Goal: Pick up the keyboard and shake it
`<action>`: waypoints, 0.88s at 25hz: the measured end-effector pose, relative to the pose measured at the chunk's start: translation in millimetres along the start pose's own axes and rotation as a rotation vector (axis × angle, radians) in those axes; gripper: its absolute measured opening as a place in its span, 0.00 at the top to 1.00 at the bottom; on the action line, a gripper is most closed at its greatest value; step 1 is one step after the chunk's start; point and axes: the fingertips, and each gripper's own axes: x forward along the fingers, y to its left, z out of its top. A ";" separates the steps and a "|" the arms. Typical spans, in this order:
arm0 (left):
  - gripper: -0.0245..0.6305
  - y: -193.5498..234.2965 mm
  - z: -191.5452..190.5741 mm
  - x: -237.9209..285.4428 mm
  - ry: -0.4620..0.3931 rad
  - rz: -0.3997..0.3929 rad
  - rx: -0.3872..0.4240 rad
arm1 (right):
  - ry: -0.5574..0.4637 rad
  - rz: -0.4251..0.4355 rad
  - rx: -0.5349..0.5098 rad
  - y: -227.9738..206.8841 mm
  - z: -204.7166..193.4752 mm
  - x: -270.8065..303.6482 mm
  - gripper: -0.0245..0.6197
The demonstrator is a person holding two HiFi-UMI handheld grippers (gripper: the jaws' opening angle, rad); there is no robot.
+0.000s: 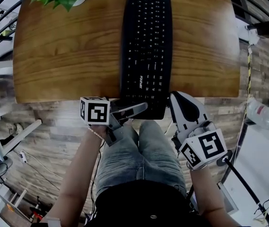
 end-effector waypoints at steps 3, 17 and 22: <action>0.52 -4.9 -0.9 3.9 -0.020 -0.058 -0.018 | -0.010 0.001 -0.015 -6.2 6.7 1.0 0.92; 0.80 -21.3 -5.2 4.1 -0.002 -0.144 -0.044 | 0.044 0.080 -0.087 -31.9 36.9 31.1 0.92; 0.80 -26.2 -4.6 -2.6 0.021 -0.107 -0.059 | 0.052 0.124 0.093 -46.2 46.8 47.4 0.91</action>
